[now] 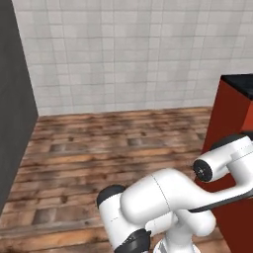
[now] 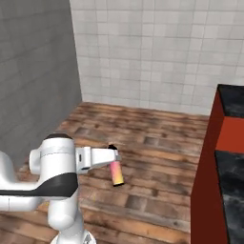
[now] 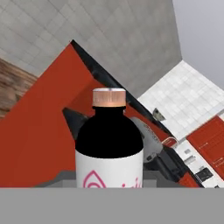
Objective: Open the fridge, grab two sodas, and place both sodas inside the bowl with ice on the dining counter.
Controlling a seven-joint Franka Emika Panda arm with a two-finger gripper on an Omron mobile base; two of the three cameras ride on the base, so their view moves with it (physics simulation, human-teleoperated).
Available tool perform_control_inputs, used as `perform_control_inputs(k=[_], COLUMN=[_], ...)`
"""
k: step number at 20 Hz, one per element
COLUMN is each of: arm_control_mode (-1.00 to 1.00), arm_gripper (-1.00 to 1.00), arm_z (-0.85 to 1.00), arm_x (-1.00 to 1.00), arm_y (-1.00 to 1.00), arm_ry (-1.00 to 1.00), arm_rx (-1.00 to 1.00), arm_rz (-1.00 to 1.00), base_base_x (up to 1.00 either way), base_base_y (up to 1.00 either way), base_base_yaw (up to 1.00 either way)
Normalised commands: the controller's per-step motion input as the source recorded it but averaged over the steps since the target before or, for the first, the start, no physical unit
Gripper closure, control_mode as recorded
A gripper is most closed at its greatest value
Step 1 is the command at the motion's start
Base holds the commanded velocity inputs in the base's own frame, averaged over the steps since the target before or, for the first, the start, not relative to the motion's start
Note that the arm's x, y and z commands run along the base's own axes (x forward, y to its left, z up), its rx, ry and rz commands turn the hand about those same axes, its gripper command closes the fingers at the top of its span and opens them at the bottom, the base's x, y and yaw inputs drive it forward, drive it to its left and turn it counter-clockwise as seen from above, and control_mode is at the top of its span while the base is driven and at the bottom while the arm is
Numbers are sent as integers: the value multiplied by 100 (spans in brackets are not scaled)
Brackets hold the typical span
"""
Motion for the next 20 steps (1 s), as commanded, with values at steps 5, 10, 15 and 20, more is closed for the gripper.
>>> perform_control_inputs(k=[5, 10, 15, 20], arm_control_mode=[100, 100, 100, 100], arm_gripper=[100, 100, 100, 100], arm_z=[0, 0, 0, 0], arm_x=[0, 0, 0, 0], arm_y=[0, 0, 0, 0], arm_ry=[0, 0, 0, 0], arm_rx=[0, 0, 0, 0], arm_rz=[0, 0, 0, 0], base_base_x=[77, 68, 63, 57], base_base_y=[35, 70, 75, 81], base_base_yaw=[-41, -43, -42, -40])
